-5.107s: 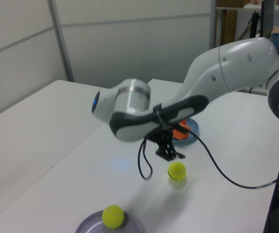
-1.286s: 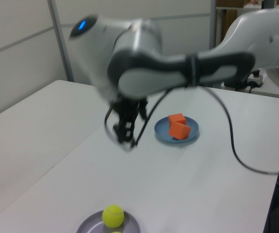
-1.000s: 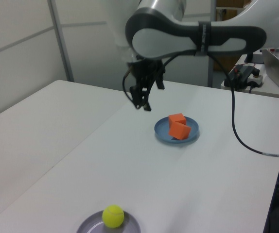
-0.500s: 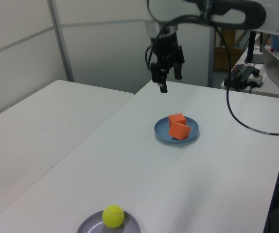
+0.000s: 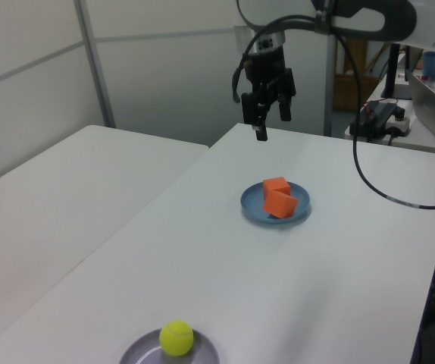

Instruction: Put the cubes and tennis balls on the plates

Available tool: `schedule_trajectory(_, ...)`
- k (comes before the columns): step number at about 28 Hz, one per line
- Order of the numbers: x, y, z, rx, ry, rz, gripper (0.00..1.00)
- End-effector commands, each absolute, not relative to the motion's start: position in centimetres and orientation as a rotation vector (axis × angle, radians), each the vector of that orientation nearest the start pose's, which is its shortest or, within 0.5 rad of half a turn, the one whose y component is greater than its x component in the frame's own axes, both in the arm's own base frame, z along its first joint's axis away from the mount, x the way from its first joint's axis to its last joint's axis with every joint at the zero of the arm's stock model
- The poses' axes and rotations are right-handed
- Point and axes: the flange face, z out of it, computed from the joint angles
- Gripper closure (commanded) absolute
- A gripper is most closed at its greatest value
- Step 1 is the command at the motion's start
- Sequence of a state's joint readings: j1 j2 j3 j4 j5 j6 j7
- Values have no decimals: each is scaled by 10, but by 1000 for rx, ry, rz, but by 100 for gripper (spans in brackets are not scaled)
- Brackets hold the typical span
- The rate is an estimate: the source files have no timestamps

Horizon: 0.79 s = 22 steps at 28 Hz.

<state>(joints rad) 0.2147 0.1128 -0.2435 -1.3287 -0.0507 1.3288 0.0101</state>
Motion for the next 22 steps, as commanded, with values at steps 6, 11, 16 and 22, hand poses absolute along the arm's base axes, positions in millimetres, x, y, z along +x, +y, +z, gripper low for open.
schedule_trajectory(6,550,-1,665,-3246,96,174,0)
schedule_trajectory(11,552,-5,668,-3221,95,133,0)
schedule_trajectory(16,553,-8,669,-3224,118,120,0)
schedule_trajectory(22,551,-9,668,-3220,118,140,0)
